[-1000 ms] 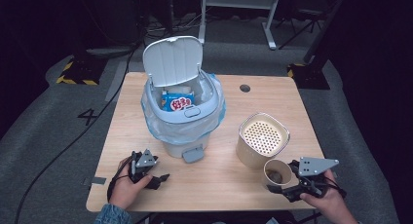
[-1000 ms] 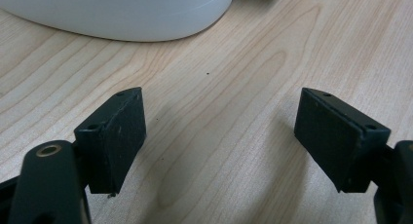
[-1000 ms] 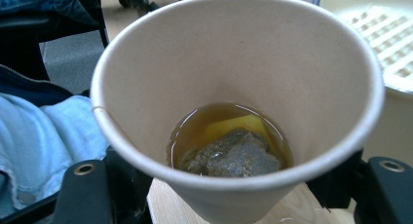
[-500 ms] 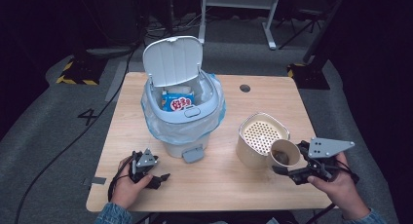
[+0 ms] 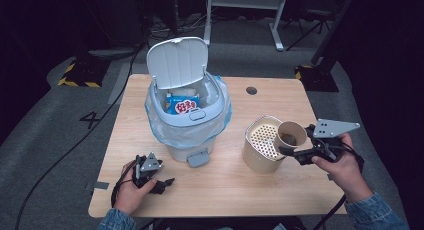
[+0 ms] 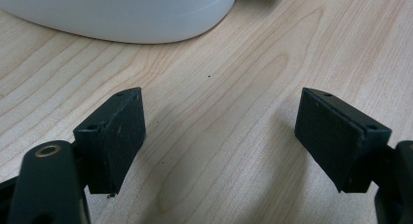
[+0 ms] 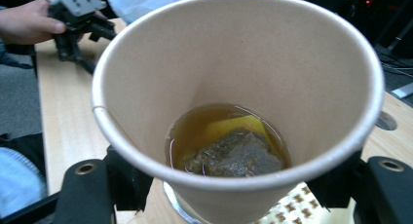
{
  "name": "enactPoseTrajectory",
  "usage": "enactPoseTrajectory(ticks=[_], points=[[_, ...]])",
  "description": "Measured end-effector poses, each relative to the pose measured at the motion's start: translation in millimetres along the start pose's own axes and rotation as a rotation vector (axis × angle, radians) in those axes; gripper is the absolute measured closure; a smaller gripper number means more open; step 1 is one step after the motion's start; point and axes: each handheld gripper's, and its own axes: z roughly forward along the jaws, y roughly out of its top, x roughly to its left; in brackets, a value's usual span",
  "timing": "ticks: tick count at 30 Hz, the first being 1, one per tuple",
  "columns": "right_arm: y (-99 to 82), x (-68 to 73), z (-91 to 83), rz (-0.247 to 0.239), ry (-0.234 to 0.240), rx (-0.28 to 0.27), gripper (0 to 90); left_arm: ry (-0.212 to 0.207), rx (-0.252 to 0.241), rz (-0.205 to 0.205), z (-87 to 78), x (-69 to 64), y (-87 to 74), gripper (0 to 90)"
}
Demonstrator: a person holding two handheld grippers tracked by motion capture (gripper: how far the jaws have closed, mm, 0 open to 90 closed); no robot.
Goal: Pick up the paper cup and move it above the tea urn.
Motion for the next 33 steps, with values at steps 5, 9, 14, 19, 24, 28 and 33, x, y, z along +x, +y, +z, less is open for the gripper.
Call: enactPoseTrajectory(ticks=[5, 9, 14, 19, 24, 28, 33], points=[[-0.5, -14.5, 5.8, 0.010, -0.017, -0.004, 31.0, 0.000, 0.000, 0.000, 0.0, -0.1, 0.0, 19.1], [-1.5, -26.2, 9.8, 0.032, -0.034, -0.015, 31.0, 0.000, 0.000, 0.000, 0.0, 0.0, 0.0, 19.2], [-2.1, -40.5, 14.5, 0.046, -0.052, -0.017, 31.1, -0.001, 0.000, 0.000, 0.0, 0.1, 0.0, 19.2], [-3.0, -52.5, 18.5, 0.056, -0.056, -0.025, 31.1, 0.000, 0.000, 0.000, 0.0, 0.0, 0.0, 19.1], [-4.5, -57.8, 23.4, 0.056, -0.051, -0.012, 31.1, 0.001, 0.001, 0.001, -0.1, 0.0, 0.0, 19.2], [-4.0, -58.4, 25.8, 0.037, -0.065, -0.010, 31.1, 0.001, 0.001, 0.001, -0.1, 0.0, 0.0, 19.2], [-3.0, -57.2, 26.1, 0.004, -0.081, -0.007, 31.1, 0.000, 0.000, 0.000, 0.0, 0.0, 0.0, 19.1]])
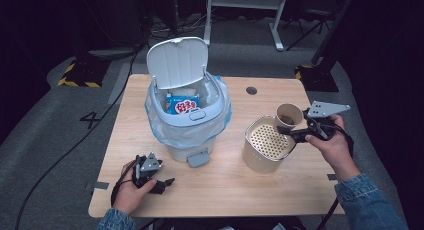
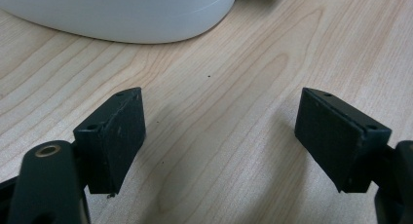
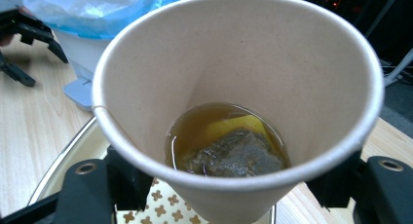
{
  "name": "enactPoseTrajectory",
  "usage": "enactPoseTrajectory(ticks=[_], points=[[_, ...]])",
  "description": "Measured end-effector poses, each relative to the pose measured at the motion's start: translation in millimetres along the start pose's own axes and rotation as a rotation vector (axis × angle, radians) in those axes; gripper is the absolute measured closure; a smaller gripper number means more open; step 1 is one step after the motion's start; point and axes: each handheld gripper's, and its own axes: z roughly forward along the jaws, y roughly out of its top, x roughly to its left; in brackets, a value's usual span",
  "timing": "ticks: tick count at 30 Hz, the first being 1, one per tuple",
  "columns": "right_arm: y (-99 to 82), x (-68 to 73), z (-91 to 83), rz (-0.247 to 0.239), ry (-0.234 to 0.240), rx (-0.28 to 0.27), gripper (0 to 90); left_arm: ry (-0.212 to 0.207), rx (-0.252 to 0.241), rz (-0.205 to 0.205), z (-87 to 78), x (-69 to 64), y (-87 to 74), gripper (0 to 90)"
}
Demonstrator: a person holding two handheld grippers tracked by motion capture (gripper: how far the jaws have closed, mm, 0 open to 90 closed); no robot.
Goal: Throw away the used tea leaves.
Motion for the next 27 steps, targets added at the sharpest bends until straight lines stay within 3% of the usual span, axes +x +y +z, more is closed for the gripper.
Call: enactPoseTrajectory(ticks=[4, 7, 18, 27], points=[[1.2, 0.0, -0.8, -0.046, -0.027, 0.009, 31.1, 0.001, 0.001, 0.001, -0.1, 0.0, 0.0, 19.1], [3.7, 1.7, -2.0, -0.120, -0.065, 0.018, 31.3, 0.001, 0.001, 0.000, -0.1, -0.1, 0.0, 19.1], [8.1, 13.3, -1.4, -0.486, -0.206, 0.072, 31.8, 0.003, 0.001, -0.003, -0.6, -0.9, -0.6, 19.4], [7.7, 26.9, 1.3, -0.762, -0.315, 0.191, 32.0, 0.003, 0.000, -0.003, -0.6, -0.9, -0.7, 19.3]])
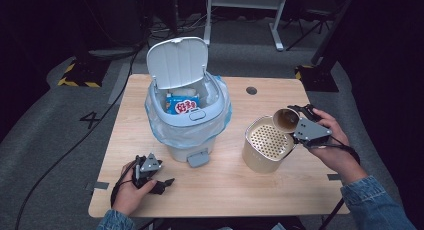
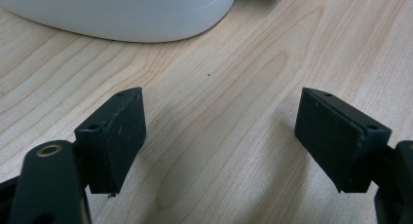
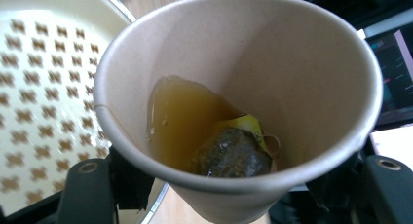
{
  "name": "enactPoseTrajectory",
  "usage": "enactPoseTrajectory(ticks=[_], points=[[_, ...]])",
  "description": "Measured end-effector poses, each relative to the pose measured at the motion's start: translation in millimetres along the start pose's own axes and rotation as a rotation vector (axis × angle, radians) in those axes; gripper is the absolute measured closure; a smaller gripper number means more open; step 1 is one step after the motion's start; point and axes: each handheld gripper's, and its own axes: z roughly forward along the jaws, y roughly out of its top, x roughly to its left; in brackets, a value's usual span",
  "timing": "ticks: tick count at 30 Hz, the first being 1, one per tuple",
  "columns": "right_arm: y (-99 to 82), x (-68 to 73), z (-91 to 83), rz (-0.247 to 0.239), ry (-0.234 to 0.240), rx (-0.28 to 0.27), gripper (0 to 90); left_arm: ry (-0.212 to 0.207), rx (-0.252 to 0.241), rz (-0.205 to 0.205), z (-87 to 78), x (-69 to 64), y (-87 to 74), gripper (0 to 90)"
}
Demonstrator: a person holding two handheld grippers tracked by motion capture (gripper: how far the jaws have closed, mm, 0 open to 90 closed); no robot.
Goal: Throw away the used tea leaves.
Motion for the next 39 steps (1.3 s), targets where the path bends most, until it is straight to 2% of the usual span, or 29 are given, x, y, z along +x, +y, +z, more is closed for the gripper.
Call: enactPoseTrajectory(ticks=[6, 9, 14, 20, 25, 26, 27, 32, 35, 37, 38, 39], points=[[5.9, 9.7, 1.2, -0.200, -0.067, 0.069, 32.0, 0.000, 0.000, 0.000, 0.0, 0.0, 0.0, 19.3], [6.9, 13.5, 3.4, -0.273, -0.085, 0.101, 32.0, 0.000, 0.000, 0.000, 0.0, 0.0, -0.1, 19.4], [9.2, 20.6, 5.1, -0.422, -0.147, 0.169, 32.0, 0.001, 0.001, 0.000, -0.2, -0.1, -0.2, 19.4], [12.6, 32.6, 7.1, -0.660, -0.258, 0.250, 32.0, 0.002, 0.000, 0.001, -0.2, -0.1, -0.2, 19.4], [17.2, 41.5, 6.8, -0.838, -0.338, 0.285, 31.9, 0.003, 0.001, 0.002, -0.3, -0.1, -0.2, 19.4], [18.4, 44.2, 6.4, -0.890, -0.370, 0.293, 31.9, 0.003, 0.001, 0.002, -0.4, -0.1, -0.2, 19.4], [18.9, 46.2, 6.1, -0.909, -0.384, 0.298, 31.9, 0.002, 0.001, 0.001, -0.3, -0.1, -0.2, 19.4], [21.2, 57.0, 6.3, -1.064, -0.460, 0.311, 31.7, 0.002, 0.001, 0.001, -0.5, -0.4, -0.5, 19.3], [20.5, 60.8, 5.6, -1.093, -0.499, 0.315, 31.8, 0.002, 0.001, 0.001, -0.6, -0.5, -0.6, 19.4], [21.1, 63.6, 4.7, -1.138, -0.535, 0.323, 31.8, 0.002, 0.001, 0.001, -0.6, -0.5, -0.6, 19.4], [21.8, 64.7, 4.5, -1.172, -0.544, 0.332, 31.8, 0.002, 0.001, 0.001, -0.6, -0.4, -0.6, 19.3], [21.9, 65.2, 4.7, -1.184, -0.545, 0.334, 31.8, 0.002, 0.001, 0.001, -0.6, -0.5, -0.6, 19.4]])
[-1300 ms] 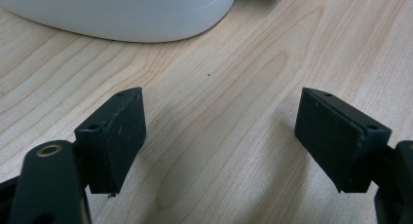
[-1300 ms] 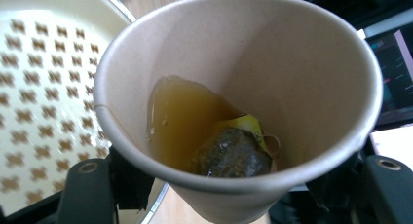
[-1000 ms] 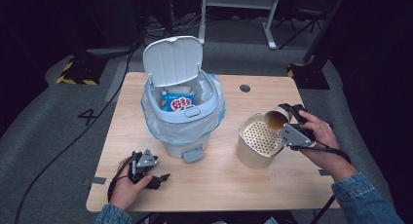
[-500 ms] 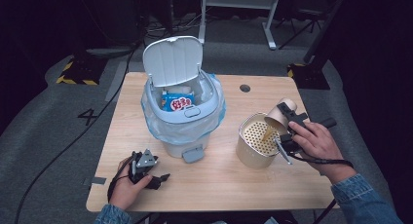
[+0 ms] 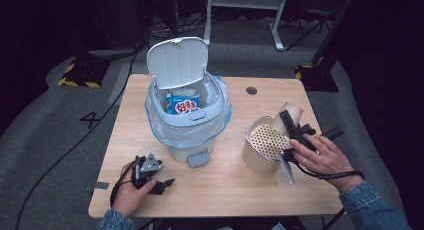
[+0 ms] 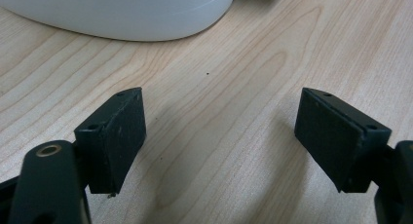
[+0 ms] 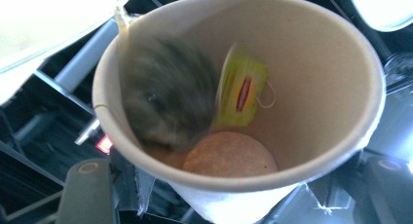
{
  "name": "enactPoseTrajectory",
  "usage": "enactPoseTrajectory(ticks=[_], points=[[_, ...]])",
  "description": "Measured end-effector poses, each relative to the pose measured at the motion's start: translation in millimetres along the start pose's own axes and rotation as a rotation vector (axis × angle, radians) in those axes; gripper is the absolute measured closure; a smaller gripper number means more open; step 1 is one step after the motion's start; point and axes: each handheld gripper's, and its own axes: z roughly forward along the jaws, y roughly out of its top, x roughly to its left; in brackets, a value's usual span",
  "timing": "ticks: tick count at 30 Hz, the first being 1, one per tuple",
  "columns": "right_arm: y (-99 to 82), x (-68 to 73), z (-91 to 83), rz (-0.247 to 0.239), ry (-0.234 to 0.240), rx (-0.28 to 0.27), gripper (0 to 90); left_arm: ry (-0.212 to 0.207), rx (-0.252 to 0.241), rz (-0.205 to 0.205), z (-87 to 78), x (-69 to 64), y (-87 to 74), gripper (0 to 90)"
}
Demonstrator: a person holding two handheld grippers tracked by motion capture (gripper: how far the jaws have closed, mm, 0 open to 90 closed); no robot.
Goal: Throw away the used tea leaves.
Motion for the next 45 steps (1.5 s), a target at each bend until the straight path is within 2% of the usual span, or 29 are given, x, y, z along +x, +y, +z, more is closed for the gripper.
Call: enactPoseTrajectory(ticks=[4, 7, 13, 18, 24, 28, 29, 31, 33, 36, 41, 45], points=[[0.0, 0.3, -0.7, -0.037, -0.018, 0.014, 31.8, 0.000, 0.000, 0.000, 0.0, 0.0, 0.0, 19.4], [-2.9, -1.1, -1.0, -0.041, -0.021, 0.028, 31.7, 0.000, 0.000, 0.000, 0.0, 0.0, 0.0, 19.3], [-7.0, -3.6, -0.9, -0.007, -0.020, 0.025, 31.6, 0.000, 0.000, 0.000, 0.0, 0.0, 0.0, 19.3], [-8.4, -4.9, -1.2, 0.044, -0.011, 0.023, 31.4, 0.000, 0.000, 0.000, 0.0, 0.0, 0.0, 19.3], [-16.7, -8.8, 1.3, 0.176, 0.023, -0.002, 31.3, 0.000, 0.000, 0.000, 0.0, 0.0, 0.0, 19.4], [-27.6, -9.0, 5.5, 0.404, 0.094, -0.055, 31.2, 0.000, 0.000, 0.000, 0.0, 0.0, 0.0, 19.4], [-30.9, -9.0, 5.9, 0.478, 0.124, -0.062, 31.2, 0.000, 0.000, 0.000, 0.0, 0.0, 0.0, 19.4], [-35.5, -8.7, 7.0, 0.575, 0.163, -0.084, 31.2, 0.000, 0.000, 0.000, 0.0, 0.0, 0.0, 19.4], [-40.2, -8.3, 7.9, 0.739, 0.219, -0.110, 31.1, 0.000, 0.000, 0.000, 0.0, 0.0, 0.0, 19.4], [-48.7, -7.2, 11.3, 0.945, 0.301, -0.150, 30.8, 0.000, 0.000, 0.000, 0.0, 0.0, 0.0, 19.3], [-63.4, -0.8, 15.7, 1.328, 0.446, -0.211, 30.4, 0.000, 0.000, 0.000, 0.0, 0.0, 0.0, 19.3], [-73.7, 5.6, 18.0, 1.562, 0.549, -0.285, 30.2, 0.000, 0.000, 0.000, 0.0, 0.0, 0.0, 19.3]])
